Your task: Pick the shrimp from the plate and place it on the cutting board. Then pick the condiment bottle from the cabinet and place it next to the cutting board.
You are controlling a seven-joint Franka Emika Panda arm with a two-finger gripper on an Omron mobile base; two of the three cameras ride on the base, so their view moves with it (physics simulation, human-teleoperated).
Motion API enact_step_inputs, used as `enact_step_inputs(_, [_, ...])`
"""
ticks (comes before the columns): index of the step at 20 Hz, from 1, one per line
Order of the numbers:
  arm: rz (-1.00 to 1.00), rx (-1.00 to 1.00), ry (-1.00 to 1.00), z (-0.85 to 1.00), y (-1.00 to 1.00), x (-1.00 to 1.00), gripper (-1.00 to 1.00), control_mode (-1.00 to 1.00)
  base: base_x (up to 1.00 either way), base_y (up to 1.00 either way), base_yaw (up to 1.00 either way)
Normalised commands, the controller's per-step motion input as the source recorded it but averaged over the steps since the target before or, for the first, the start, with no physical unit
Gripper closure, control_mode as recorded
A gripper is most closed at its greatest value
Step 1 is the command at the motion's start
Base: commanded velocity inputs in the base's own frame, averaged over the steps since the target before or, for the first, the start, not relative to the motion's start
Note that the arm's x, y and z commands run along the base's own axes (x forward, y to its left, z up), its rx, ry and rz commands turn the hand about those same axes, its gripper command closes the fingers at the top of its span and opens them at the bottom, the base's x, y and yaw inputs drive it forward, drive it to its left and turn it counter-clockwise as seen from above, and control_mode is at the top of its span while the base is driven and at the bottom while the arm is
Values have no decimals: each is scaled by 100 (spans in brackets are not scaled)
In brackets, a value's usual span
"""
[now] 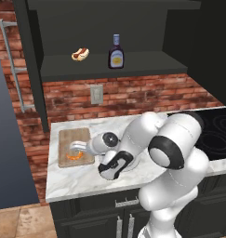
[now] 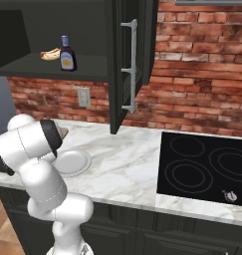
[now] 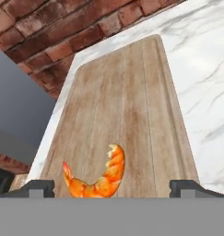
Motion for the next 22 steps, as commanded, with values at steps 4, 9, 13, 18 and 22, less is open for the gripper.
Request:
enact_step_inputs(4, [7,-2,0,88,0,19,-100,-100,0,0,0])
enact_step_inputs(9, [10,-5,0,80,0,26,-100,-100,0,0,0])
enact_step_inputs(13, [10,-11,0,88,0,20,-100,-100,0,0,0])
enact_step_inputs(18, [10,-15,0,79,0,16,-100,-100,0,0,0])
enact_step_inputs(22, [9,-18,0,74,0,3,-100,-100,0,0,0])
